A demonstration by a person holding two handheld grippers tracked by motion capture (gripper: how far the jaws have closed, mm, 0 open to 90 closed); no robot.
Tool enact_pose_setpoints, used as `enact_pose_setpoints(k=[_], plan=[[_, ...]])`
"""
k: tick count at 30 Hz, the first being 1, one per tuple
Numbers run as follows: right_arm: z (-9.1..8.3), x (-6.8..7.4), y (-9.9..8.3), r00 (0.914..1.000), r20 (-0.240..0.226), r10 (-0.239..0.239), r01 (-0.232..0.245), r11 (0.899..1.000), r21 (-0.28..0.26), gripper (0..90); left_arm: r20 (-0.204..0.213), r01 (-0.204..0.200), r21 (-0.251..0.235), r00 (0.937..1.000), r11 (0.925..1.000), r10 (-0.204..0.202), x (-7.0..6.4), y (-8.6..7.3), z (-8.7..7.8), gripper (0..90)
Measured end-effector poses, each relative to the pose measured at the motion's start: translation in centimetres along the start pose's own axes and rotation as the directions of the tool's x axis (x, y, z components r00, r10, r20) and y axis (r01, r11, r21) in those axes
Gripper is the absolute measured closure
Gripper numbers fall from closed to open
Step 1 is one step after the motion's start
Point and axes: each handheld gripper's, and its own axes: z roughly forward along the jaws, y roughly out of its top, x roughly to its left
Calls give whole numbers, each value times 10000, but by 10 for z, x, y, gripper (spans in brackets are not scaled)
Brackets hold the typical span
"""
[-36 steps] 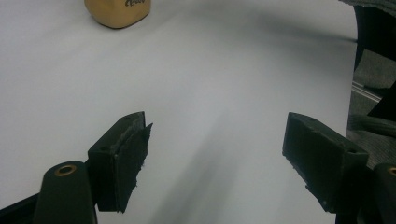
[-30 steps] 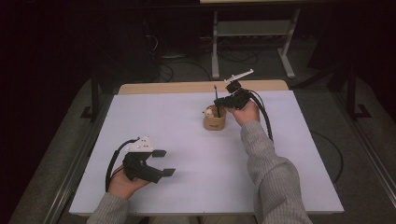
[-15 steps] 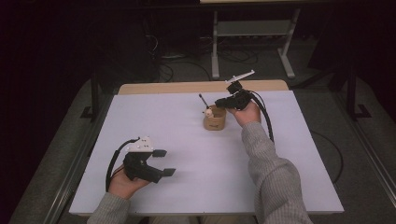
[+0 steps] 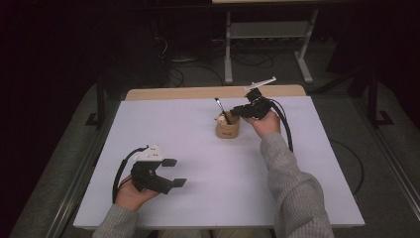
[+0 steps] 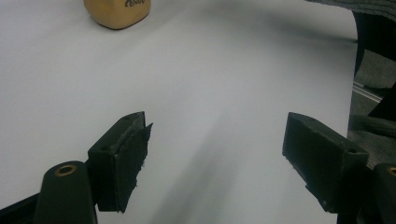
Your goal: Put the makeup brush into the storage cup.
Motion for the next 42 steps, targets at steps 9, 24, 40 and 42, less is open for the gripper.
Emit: enact_pose_setpoints(k=[9, 24, 40, 42], plan=[[-11, 0, -4, 9998, -134, 113, -116, 9997, -204, 656, -47, 52, 4, 10000, 10000, -52, 1, 0, -1, 217], [-27, 1, -13, 9998, -165, 75, -80, 9994, -344, 588, -135, 94, -58, 9999, 9999, -94, 3, 0, -2, 216], [-41, 4, -25, 9998, -204, -30, 21, 9990, -437, 527, -175, 108, -47, 9998, 9999, -109, 4, 0, -2, 215], [-42, 5, -26, 9998, -187, -54, 47, 9991, -414, 518, -189, 140, -57, 9997, 9999, -141, 4, 0, -2, 213]])
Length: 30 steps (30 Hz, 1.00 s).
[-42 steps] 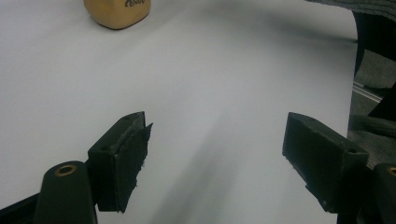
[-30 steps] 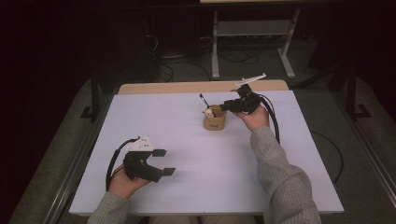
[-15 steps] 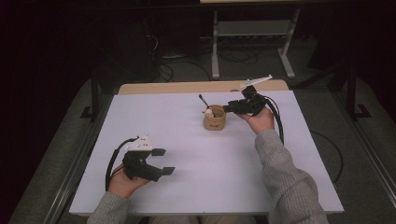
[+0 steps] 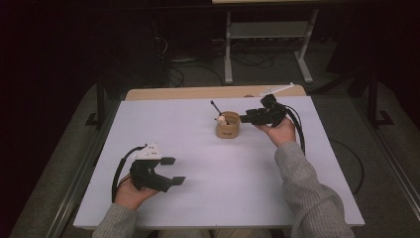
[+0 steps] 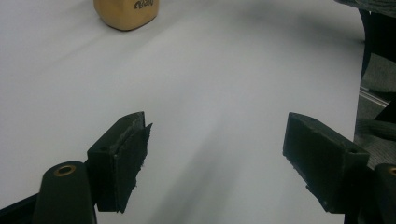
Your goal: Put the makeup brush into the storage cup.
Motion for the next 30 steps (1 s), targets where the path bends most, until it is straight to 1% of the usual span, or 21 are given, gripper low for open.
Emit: enact_pose_setpoints(k=[4, 6, 7, 9, 11, 17, 20, 25, 30], plan=[[-1, 2, -3, 10000, -48, 31, -31, 10000, 51, 506, -3, 37, -26, 10000, 10000, -37, 0, 0, 0, 213], [-1, 3, -6, 9999, -163, 13, -10, 9999, 151, 494, -3, -43, -16, 10000, 10000, 43, 0, 1, 0, 213], [-1, 4, -7, 9998, -213, 12, -9, 9999, 123, 494, 2, -17, -60, 10000, 10000, 17, -1, 1, 0, 214], [-1, 5, -9, 9998, -192, -80, 83, 9998, 176, 491, -6, -93, 6, 10000, 10000, 93, 0, 1, 1, 213], [-2, 7, -10, 9998, -190, -73, 77, 9998, 180, 490, -11, -155, 88, 9999, 9998, 156, 1, 0, 0, 213], [-4, 11, -13, 9996, -223, -197, 200, 9997, 147, 481, -49, -36, 27, 10000, 10000, 36, 2, 0, 0, 214], [-6, 12, -15, 9994, -292, -173, 179, 9996, 223, 485, -146, -31, 156, 9999, 9999, 33, 3, -1, 1, 214], [-8, 14, -18, 9992, -314, -229, 235, 9995, 193, 481, -172, 37, 83, 9998, 10000, -36, 3, -1, 0, 214], [-11, 16, -23, 9992, -244, -302, 307, 9993, 190, 469, -187, -21, 133, 9998, 9999, 24, 4, -1, 0, 214]])
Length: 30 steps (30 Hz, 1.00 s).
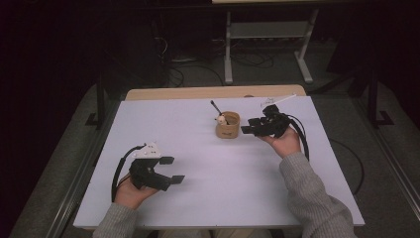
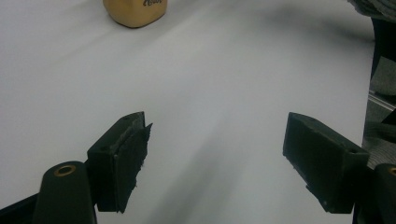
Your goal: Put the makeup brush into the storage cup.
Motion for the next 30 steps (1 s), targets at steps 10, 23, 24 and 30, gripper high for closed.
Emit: enact_pose_setpoints(k=[10, 23, 24, 30], plan=[[-4, 4, -12, 10000, 68, 11, -12, 10000, 68, 436, -103, 120, -95, 9999, 9999, -121, 0, 0, 0, 213], [-9, 15, -27, 9998, -46, -190, 191, 9997, 168, 428, -252, 161, 12, 9996, 9999, -161, 3, -2, 1, 206], [-10, 16, -28, 9999, -61, -112, 113, 9998, 172, 428, -270, 156, 5, 9995, 9999, -156, 3, -2, 1, 205], [-12, 21, -36, 9998, -103, -164, 165, 9998, 115, 424, -294, 252, 7, 9993, 9997, -252, 3, -2, 1, 204]])
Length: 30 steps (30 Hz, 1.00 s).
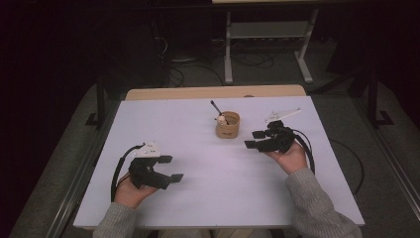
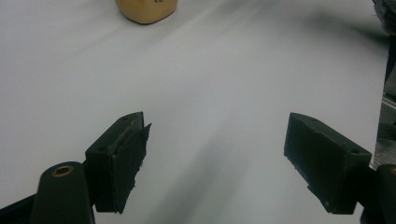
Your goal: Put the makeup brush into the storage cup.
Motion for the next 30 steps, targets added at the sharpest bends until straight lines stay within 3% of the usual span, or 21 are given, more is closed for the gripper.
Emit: enact_pose_setpoints(k=[11, 30], plan=[[-7, 5, -12, 9999, 129, -53, 53, 10000, 0, 408, -133, 71, -67, 9999, 10000, -72, 0, -1, -1, 203], [-20, 15, -28, 10000, -80, -45, 43, 9998, -168, 387, -218, 71, -28, 9997, 10000, -72, 0, -2, -2, 207]])
